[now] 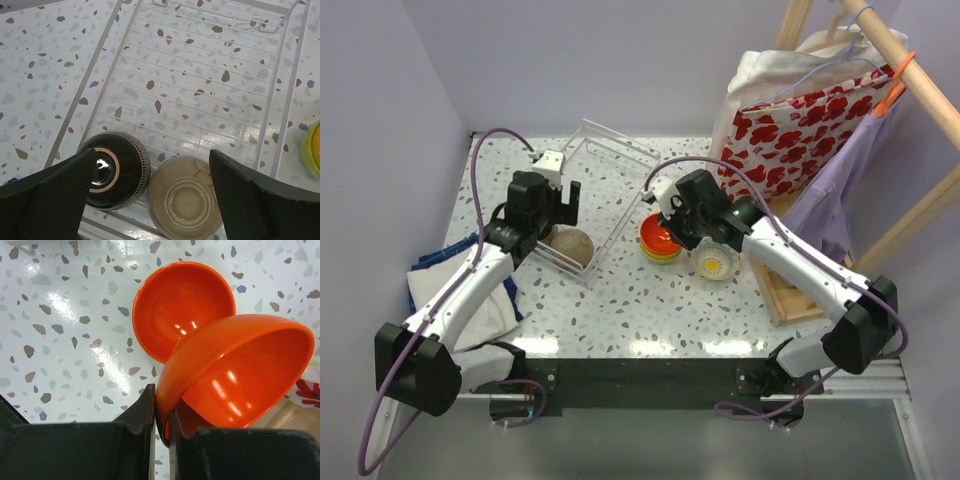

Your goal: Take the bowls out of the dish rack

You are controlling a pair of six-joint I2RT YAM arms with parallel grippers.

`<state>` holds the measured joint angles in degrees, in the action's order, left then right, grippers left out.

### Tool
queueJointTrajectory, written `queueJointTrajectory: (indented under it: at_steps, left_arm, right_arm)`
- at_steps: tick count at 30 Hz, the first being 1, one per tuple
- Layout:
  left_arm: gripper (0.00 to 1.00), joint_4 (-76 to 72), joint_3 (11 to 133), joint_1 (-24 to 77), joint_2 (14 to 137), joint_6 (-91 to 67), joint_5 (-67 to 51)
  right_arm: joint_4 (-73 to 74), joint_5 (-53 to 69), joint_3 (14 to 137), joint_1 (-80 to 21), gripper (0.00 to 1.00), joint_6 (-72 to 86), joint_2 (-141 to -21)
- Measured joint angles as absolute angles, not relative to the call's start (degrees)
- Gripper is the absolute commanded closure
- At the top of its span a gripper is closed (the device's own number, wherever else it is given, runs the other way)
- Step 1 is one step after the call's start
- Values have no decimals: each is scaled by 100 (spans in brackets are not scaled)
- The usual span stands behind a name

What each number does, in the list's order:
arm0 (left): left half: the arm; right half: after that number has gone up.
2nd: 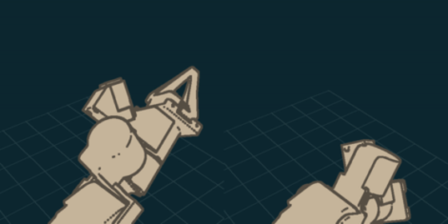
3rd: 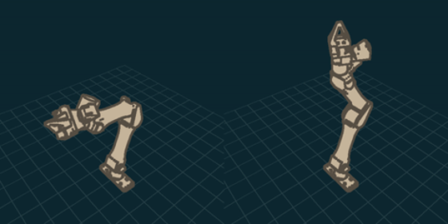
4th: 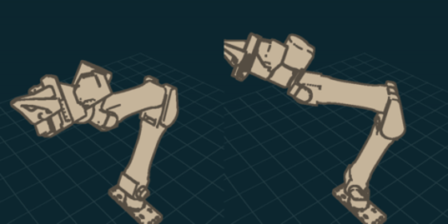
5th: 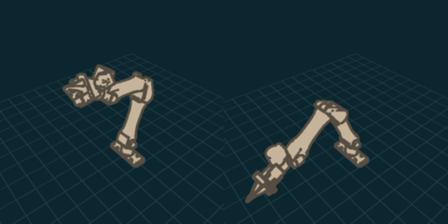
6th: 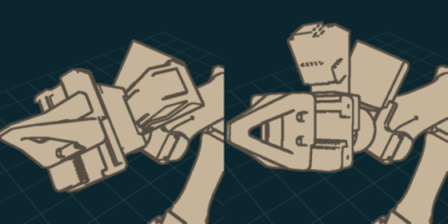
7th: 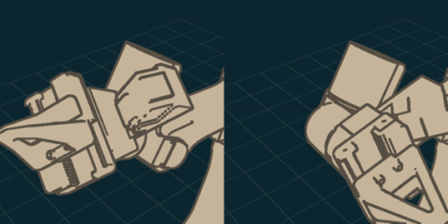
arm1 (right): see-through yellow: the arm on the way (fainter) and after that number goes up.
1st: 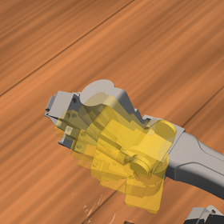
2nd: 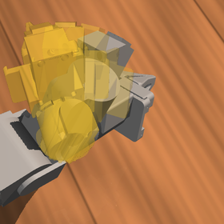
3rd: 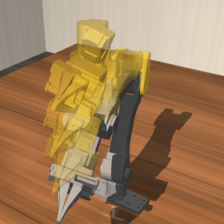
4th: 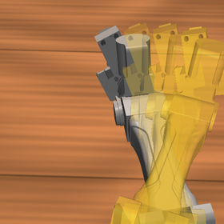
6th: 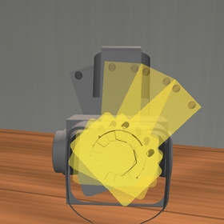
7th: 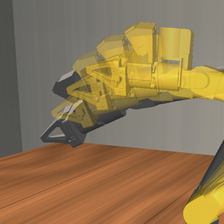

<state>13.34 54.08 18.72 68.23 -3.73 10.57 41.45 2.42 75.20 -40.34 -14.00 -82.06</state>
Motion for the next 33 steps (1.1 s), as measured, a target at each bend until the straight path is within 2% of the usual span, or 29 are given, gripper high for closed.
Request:
queueJointTrajectory:
  at_steps: [13,17,20,23,24,25,28,33]
  left_arm:
    - [0,1304,5349,1953,6801,-233,2276]
    - [0,1304,5349,1953,6764,-231,2530]
    - [0,1304,5349,1953,6757,-228,2596]
    - [0,1304,5349,1953,6757,-228,2606]
    - [0,1304,5349,1953,6757,-228,2606]
    - [0,1304,5349,1953,6757,-228,2609]
    - [0,1304,5349,1953,6757,-228,2609]
    - [0,1304,5349,1953,6757,-228,2609]
  right_arm:
    - [4980,-274,8901,-4628,94,-1597,-10088]
    - [5146,-478,9076,-4713,85,-1599,-10398]
    - [5295,-652,9166,-4766,73,-1597,-10595]
    - [5330,-871,9172,-4825,54,-1573,-10659]
    - [5332,-963,9172,-4847,44,-1557,-10659]
    - [5332,-1026,9181,-4862,41,-1549,-10654]
    - [5319,-1173,9183,-4906,34,-1511,-10654]
    - [5308,-1223,9168,-4923,33,-1446,-10556]
